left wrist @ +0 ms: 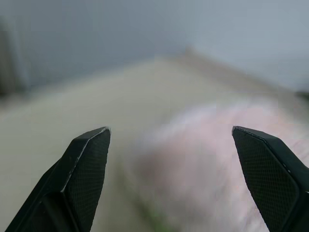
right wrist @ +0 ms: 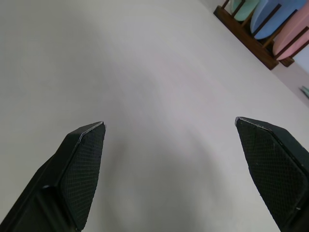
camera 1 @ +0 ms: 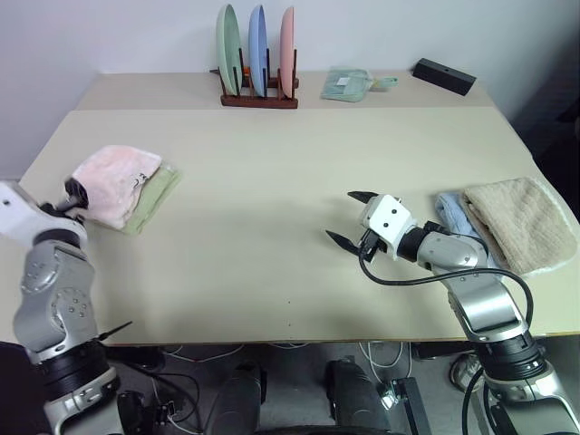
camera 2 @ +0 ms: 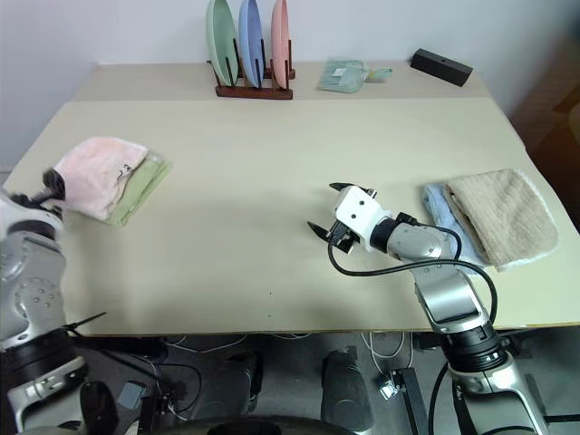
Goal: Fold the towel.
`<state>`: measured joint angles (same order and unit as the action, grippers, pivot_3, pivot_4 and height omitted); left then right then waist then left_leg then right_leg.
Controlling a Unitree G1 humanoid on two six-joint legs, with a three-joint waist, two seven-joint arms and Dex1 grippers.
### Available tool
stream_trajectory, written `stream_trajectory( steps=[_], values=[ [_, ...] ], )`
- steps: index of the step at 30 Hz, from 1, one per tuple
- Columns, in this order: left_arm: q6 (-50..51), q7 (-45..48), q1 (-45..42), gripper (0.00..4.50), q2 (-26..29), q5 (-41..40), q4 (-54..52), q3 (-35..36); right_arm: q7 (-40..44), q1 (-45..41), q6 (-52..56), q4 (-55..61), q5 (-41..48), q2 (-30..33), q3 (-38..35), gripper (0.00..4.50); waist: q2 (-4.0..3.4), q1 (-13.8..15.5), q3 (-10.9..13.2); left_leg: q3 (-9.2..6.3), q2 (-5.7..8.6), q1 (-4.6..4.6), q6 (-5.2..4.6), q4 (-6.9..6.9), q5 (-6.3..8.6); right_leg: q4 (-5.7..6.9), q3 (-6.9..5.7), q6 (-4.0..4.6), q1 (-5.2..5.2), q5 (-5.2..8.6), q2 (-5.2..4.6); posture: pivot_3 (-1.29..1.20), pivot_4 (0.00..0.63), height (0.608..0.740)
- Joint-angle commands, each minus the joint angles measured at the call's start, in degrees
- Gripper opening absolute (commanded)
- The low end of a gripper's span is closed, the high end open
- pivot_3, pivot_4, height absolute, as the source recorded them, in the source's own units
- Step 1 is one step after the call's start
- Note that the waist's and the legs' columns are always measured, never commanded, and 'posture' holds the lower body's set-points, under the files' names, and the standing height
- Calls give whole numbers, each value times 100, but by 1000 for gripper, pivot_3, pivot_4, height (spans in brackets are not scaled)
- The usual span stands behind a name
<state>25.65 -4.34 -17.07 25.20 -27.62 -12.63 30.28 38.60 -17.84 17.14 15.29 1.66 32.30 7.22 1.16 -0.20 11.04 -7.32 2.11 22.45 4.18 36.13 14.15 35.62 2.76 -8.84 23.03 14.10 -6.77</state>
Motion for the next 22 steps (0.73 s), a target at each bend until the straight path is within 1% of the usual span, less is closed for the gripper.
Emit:
stream_trajectory(
  steps=[1, 4, 7, 10, 13, 19, 22],
  values=[
    [37, 1038, -57, 4106, 115, 68, -603, -1249, -58, -46, -47, -21, 176, -23, -297, 4389, -2, 38, -1, 0, 0, -2, 0, 0, 0, -11, 0, 3, -8, -2, 0, 0, 150, 740],
    [155, 1724, 109, 4106, 70, 100, -743, -2120, -186, 18, -28, -67, 201, -59, -405, 4389, -1, -5, -1, 1, 0, -2, -2, -3, 1, -28, 1, 5, -13, -3, 0, 0, 150, 740],
    [85, 2152, 235, 4106, 28, 447, -605, -2949, -290, 166, 22, -66, 272, -34, -615, 4389, -3, -95, 0, 1, -4, -2, -2, -12, 1, -23, 1, 4, -1, -3, 2, 0, 150, 740],
    [-261, 2452, 241, 4106, 33, 909, -189, -3419, -457, 419, 256, 50, 413, -66, -938, 4389, -5, -96, 0, 2, -5, -2, -3, -15, 1, -6, 2, 4, 9, -3, 3, 0, 150, 740],
    [-511, 2663, 163, 4106, -57, 1137, 110, -3626, -549, 724, 419, 155, 482, -11, -1168, 4389, -5, -61, 0, 2, -5, 0, -3, -12, 1, -6, 2, 5, 8, -3, 3, 0, 150, 740],
    [-827, 2971, 32, 4106, -227, 1384, 572, -3672, -746, 1349, 723, 629, 675, -90, -1505, 4389, -6, -47, 0, 3, -4, 2, -3, -7, 2, -9, 3, 4, 5, -3, 2, 0, 150, 740],
    [-939, 2989, -10, 4106, -314, 1503, 702, -3637, -826, 1434, 895, 750, 823, -155, -1570, 4389, -7, -65, 0, 3, -5, 1, -4, -8, 2, -9, 4, 4, 5, -3, 2, 0, 150, 740]
  ],
)
